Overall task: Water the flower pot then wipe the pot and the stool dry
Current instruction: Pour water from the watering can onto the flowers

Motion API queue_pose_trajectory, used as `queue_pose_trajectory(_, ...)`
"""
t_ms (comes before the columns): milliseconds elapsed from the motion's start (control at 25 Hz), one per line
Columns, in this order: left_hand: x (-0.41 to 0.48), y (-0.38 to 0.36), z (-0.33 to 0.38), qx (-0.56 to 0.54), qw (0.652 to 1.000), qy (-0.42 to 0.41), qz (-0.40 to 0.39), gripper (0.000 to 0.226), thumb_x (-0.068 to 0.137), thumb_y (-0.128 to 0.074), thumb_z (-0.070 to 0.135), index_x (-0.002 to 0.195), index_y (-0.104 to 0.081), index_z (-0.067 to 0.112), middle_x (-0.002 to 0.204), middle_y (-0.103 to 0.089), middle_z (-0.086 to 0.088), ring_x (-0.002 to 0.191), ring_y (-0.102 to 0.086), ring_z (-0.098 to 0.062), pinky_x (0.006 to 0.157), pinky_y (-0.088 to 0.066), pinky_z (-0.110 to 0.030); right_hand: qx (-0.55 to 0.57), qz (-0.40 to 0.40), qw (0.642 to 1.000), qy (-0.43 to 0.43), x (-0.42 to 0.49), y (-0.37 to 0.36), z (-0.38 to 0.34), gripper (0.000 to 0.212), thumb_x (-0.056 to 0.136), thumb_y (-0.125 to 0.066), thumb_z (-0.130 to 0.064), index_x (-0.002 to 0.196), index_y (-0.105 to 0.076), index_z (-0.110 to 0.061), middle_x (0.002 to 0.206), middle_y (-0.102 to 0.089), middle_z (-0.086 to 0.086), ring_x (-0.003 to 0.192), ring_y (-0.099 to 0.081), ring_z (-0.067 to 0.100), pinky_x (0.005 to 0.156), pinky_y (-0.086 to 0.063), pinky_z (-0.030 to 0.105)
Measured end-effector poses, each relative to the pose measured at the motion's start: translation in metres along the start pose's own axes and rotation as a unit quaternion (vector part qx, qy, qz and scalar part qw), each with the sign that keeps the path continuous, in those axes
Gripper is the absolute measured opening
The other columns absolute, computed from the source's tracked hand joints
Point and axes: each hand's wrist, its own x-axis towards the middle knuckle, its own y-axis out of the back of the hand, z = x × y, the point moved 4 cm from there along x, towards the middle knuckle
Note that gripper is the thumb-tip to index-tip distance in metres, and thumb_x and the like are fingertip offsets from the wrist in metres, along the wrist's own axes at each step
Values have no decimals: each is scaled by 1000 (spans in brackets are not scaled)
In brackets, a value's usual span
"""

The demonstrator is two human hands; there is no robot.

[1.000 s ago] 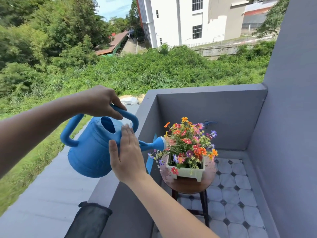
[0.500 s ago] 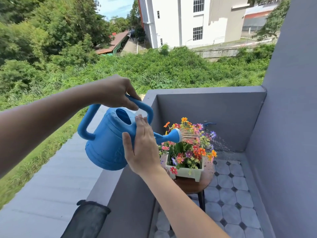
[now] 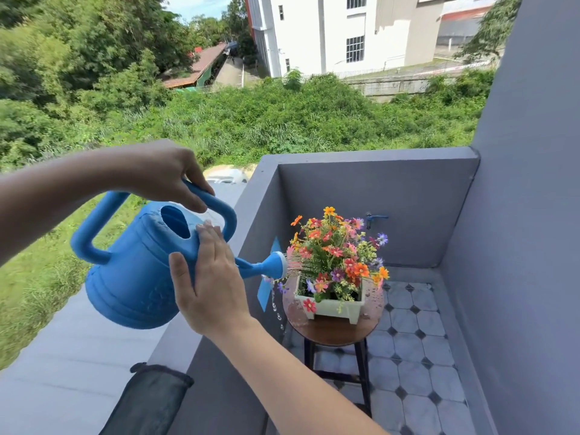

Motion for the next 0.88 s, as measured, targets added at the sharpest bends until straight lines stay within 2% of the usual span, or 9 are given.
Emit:
queue_pose_trajectory(80, -1, -2, 6, -6, 1000, -2, -15, 25, 74, -74, 42, 99, -73, 39, 63, -64, 10, 55, -49, -12, 52, -35, -27, -8, 6, 1000, 5, -6, 3, 2, 84, 86, -13, -63, 148, -24, -7, 158, -24, 7, 148, -9, 16, 118, -2, 22)
queue_pose_trajectory(360, 8, 14, 17, -21, 999, -25, 10, 23, 74, -74, 43, 97, -73, 39, 57, -61, 2, 51, -45, -17, 52, -33, -28, -33, 66, 997, 32, 6, 25, 1, 82, 88, -14, -60, 144, -31, -3, 154, -34, 11, 146, -19, 21, 119, -11, 29)
queue_pose_trajectory(480, 7, 23, 7, -21, 999, -19, 27, 24, 72, -74, 45, 96, -73, 41, 69, -70, -3, 60, -55, -23, 56, -39, -30, -31, 65, 997, 38, 15, 23, -6, 81, 88, -15, -59, 144, -31, -3, 154, -33, 12, 147, -17, 21, 119, -10, 28)
queue_pose_trajectory(560, 3, 25, 1, -20, 999, -11, 28, 23, 72, -75, 45, 95, -73, 42, 67, -70, -5, 57, -52, -23, 56, -38, -30, -25, 47, 998, 34, 17, 17, -11, 76, 93, -20, -57, 145, -29, -3, 155, -31, 12, 147, -15, 20, 119, -8, 28)
queue_pose_trajectory(680, -4, 22, -8, -17, 1000, 10, 11, 20, 72, -75, 44, 92, -73, 43, 58, -65, 2, 54, -48, -18, 54, -35, -29, -3, 12, 1000, 24, 13, 5, -15, 65, 97, -29, -46, 146, -26, -4, 157, -27, 11, 148, -12, 20, 120, -7, 30)
queue_pose_trajectory(800, -11, 14, -10, -10, 1000, 20, -19, 17, 72, -76, 44, 87, -72, 47, 46, -59, 13, 52, -48, -13, 52, -34, -28, 3, -8, 999, 33, 3, -4, -18, 76, 93, -19, -57, 147, -24, -4, 157, -26, 11, 148, -11, 19, 121, -8, 31)
queue_pose_trajectory(880, -13, 10, -7, -6, 999, 16, -37, 17, 72, -75, 44, 87, -71, 49, 54, -61, 17, 56, -51, -11, 54, -36, -28, 1, -11, 999, 41, -5, -5, -17, 81, 88, -13, -59, 147, -23, -4, 158, -24, 11, 148, -9, 19, 120, -6, 29)
